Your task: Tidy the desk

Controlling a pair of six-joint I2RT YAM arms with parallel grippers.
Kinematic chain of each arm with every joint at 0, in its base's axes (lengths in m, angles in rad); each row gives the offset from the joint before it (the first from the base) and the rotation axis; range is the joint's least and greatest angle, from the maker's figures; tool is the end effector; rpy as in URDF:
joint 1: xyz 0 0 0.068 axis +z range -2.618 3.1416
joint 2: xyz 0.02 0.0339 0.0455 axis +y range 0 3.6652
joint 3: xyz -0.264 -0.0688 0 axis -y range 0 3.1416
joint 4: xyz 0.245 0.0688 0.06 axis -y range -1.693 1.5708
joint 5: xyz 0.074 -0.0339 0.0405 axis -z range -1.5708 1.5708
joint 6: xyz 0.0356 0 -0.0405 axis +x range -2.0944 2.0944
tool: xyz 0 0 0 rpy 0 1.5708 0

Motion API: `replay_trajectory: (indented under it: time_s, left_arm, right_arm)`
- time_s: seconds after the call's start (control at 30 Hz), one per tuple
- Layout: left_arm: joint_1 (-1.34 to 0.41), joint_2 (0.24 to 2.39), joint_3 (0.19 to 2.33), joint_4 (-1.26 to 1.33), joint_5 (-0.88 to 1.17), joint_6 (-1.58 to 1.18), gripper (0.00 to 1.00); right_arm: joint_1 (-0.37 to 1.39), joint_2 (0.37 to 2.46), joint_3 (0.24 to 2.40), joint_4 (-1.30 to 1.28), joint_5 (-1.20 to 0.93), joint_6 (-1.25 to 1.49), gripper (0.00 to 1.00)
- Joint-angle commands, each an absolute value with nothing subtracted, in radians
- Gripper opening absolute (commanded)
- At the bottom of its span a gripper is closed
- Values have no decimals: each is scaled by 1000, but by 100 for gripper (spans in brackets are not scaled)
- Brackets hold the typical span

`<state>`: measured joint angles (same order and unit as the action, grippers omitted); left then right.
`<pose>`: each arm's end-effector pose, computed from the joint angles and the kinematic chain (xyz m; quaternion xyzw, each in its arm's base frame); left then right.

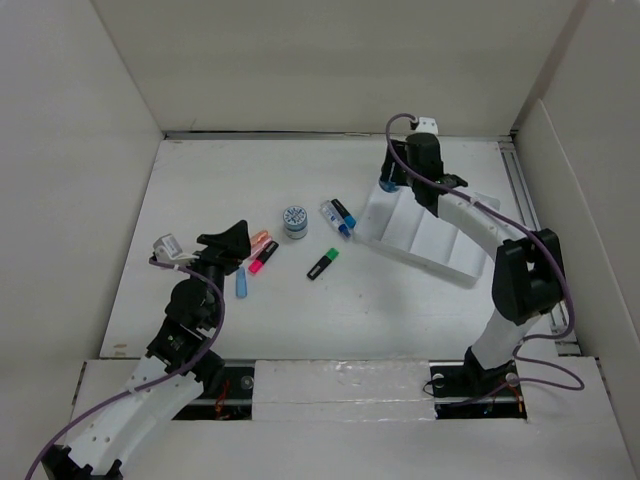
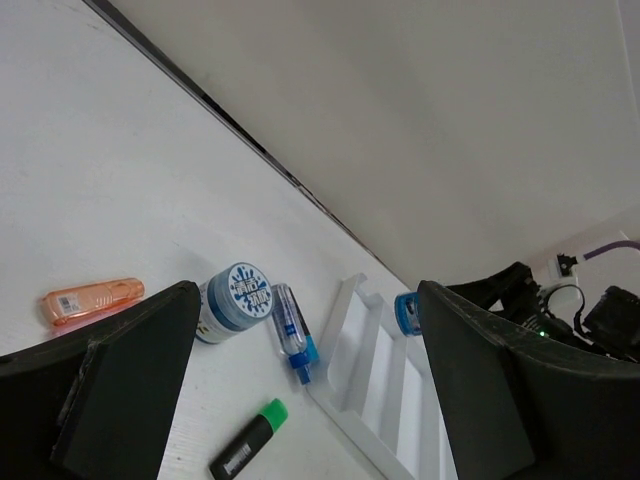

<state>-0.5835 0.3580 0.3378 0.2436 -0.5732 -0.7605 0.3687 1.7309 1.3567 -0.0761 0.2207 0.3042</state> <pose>0.1110 -0.0501 0.2841 -0.2730 0.5766 -0.3287 0.6964 0.3852 0.1405 0.2931 0.0313 0.8434 0.0863 0.5293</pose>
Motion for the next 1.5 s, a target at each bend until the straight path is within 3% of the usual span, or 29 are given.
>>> replay_trajectory:
  time_s: [0.0,0.13,0.4,0.73,1.07,1.17,1.2,1.33,1.47]
  left_arm:
    - [-589,357,339,296,-557,-742,86]
    - [-589,364,345,301,-542,-741,86]
    - [-589,388,333,322,-529,-749,86]
    - [-589,422,348,339,-480,-753,86]
    - [-589,397,344,322,-485,-755,86]
    - [-589,394,342,328,-485,-752,86]
    - [-589,393,345,315,-488,-758,86]
    - [-589,388,333,340,-476,-755,86]
    - [-589,400,347,319,-482,-756,85]
  right_arm:
    - [319,1687,1339,26,213,357,41]
    - [270,1687,1312,25,231,385,41]
    - [121,1570,1133,46,463,518,41]
    - [-75,1451,942,119,505,618,42]
    - [-140,1580,1043,98,442,597,46]
    - [-140,1600,1042,103,430,598,56]
    - [-140,1606,1042,106,428,597,72]
    - [-140,1592,1054,101,410,595,92]
    - [-129,1543,1066,101,379,588,96]
